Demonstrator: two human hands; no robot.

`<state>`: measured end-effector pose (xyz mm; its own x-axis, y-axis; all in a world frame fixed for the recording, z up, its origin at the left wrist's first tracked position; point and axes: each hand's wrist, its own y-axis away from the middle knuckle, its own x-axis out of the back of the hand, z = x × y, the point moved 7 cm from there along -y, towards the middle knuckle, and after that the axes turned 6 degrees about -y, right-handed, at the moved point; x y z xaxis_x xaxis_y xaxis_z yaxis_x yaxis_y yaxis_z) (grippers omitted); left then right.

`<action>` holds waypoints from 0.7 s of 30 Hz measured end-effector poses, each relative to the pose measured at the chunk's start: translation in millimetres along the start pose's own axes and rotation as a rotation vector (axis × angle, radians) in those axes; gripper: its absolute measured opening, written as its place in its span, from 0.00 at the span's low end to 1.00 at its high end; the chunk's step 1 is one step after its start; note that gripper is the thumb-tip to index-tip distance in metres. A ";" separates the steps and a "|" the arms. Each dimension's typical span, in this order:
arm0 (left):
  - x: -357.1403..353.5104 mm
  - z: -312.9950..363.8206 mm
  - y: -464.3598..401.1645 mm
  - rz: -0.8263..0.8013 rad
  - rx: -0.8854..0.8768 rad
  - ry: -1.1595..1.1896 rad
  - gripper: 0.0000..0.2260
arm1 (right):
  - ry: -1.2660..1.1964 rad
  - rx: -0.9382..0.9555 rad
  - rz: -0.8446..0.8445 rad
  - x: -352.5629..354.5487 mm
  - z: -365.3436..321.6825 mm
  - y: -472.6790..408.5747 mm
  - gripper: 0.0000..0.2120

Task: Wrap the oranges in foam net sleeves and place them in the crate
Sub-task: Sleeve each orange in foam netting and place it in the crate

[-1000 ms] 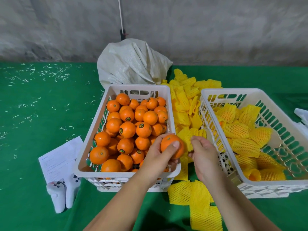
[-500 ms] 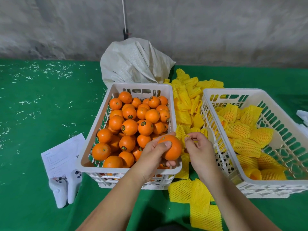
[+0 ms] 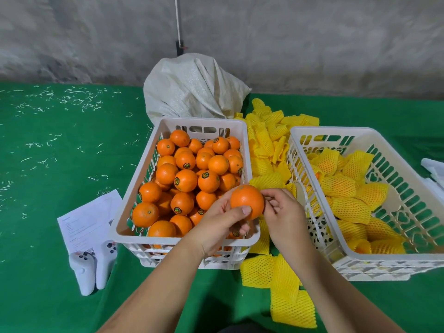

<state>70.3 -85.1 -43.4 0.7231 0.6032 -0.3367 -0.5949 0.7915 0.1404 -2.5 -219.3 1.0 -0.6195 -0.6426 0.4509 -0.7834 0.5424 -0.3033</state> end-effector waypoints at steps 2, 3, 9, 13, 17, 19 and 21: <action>-0.5 0.0 -0.4 0.026 0.002 0.022 0.32 | -0.043 -0.027 0.006 1.8 1.1 2.7 0.07; 0.4 -0.5 -0.8 0.041 0.002 0.025 0.32 | -0.075 -0.038 0.006 2.1 0.5 3.7 0.06; 1.7 -0.5 -0.2 0.085 -0.014 -0.016 0.33 | -0.084 0.014 0.016 2.9 -13.2 3.4 0.07; 5.2 3.0 -0.2 0.240 -0.089 -0.011 0.35 | -0.030 0.154 -0.002 0.8 -29.6 8.8 0.06; 9.4 -0.4 -2.0 0.194 -0.078 0.160 0.34 | 0.064 0.297 -0.042 -14.4 -44.0 14.2 0.06; 10.4 -1.0 -0.6 0.141 -0.058 0.060 0.35 | 0.070 0.243 -0.009 -11.4 -38.4 6.0 0.08; 12.3 1.8 0.3 0.164 -0.093 -0.116 0.35 | 0.078 0.198 0.014 -3.2 -33.6 -1.8 0.10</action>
<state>79.6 -77.3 -45.8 0.6463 0.7346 -0.2064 -0.7338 0.6725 0.0960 2.5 -200.0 28.3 -0.6307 -0.5874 0.5071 -0.7740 0.4294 -0.4653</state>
